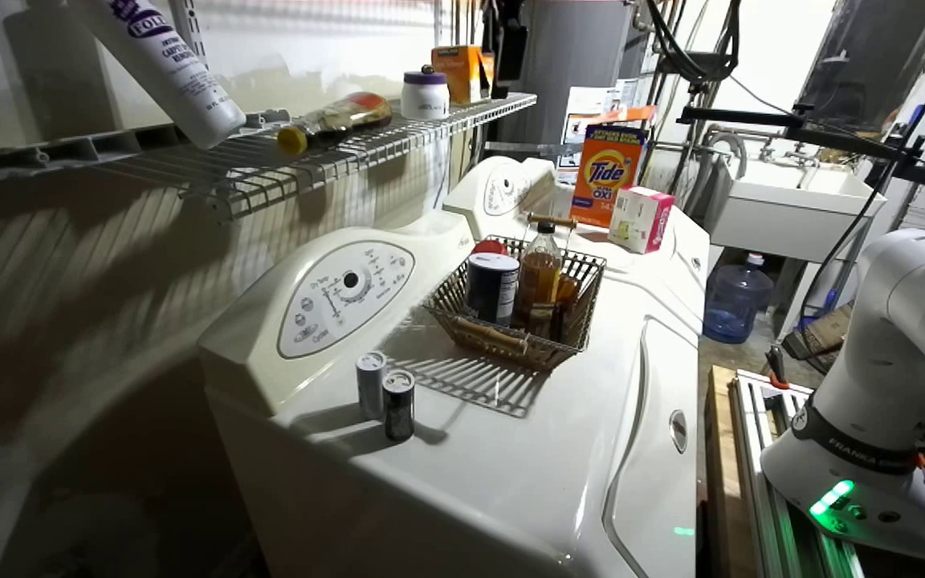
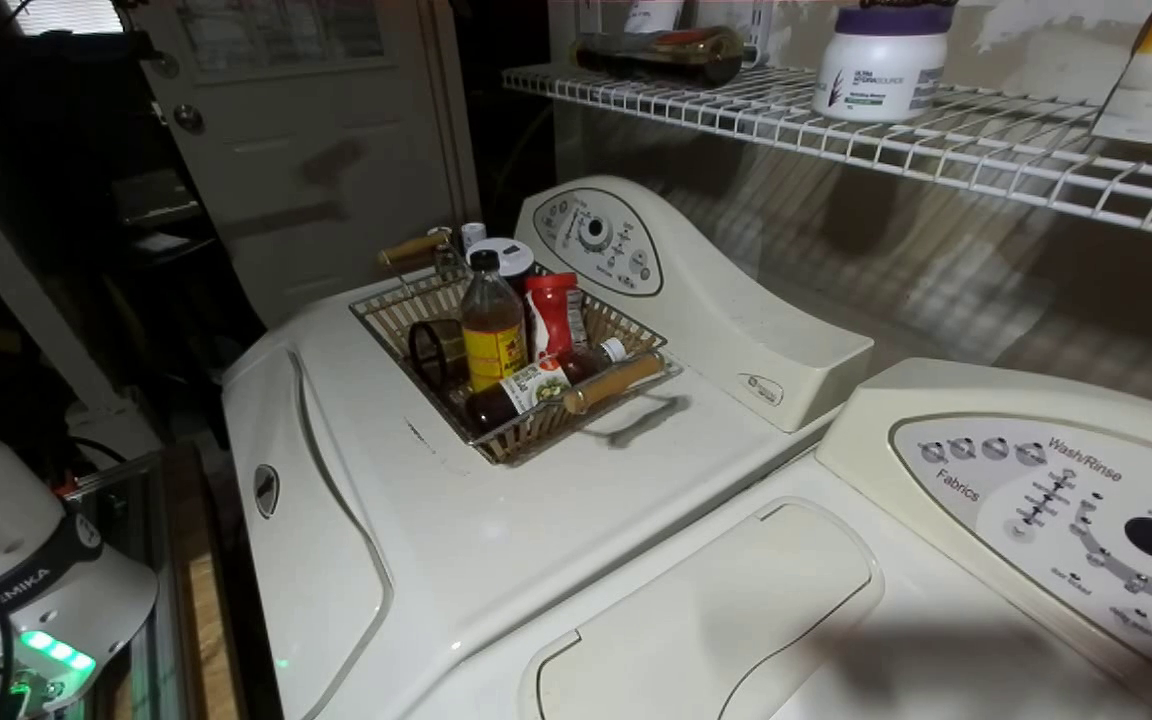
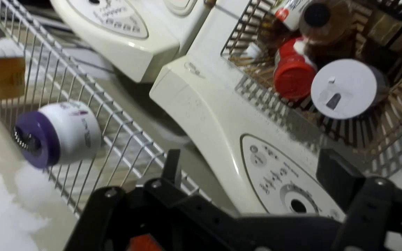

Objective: Pick up the bottle on the shelf and make it stand upright

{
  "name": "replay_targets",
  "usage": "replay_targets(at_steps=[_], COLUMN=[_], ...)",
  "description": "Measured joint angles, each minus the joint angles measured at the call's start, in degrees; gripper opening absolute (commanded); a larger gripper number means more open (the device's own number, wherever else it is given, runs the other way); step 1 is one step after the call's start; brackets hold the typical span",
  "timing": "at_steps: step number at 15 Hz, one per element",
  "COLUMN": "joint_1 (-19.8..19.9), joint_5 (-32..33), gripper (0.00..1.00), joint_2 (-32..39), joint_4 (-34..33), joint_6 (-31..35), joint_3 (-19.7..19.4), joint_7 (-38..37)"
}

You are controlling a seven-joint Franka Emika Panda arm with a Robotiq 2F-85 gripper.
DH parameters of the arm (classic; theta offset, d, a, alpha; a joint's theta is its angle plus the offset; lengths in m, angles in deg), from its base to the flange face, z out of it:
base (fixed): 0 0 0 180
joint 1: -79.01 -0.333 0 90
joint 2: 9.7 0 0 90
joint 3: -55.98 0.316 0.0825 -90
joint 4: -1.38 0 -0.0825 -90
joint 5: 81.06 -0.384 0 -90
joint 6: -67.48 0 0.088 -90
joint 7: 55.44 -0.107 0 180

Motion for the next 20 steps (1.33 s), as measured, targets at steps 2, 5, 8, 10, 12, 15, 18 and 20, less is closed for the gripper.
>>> replay_targets(at_steps=[2,5,8,10,12,15,18,20], joint_1=[-0.4,-0.8,-0.7,-0.7,-0.7,-0.7,-0.7,-0.7], joint_5=[-0.5,-1.7,-3.5,-6.0,-8.4,-8.9,-9.0,-9.9], gripper=[1.0,1.0,1.0,1.0,1.0,1.0,1.0,1.0], joint_2=[0.2,1.7,4.9,7.4,9.9,11.6,11.7,11.8], joint_4=[0.0,-0.6,-2.8,-5.4,-8.4,-10.4,-10.4,-9.8], joint_6=[5.8,11.9,16.7,18.5,18.7,18.7,19.4,23.7], joint_3=[0.0,-0.1,-0.5,-0.7,-0.7,-0.7,-0.6,-0.5], joint_7=[2.8,9.9,19.0,25.6,31.4,33.5,33.7,34.9])
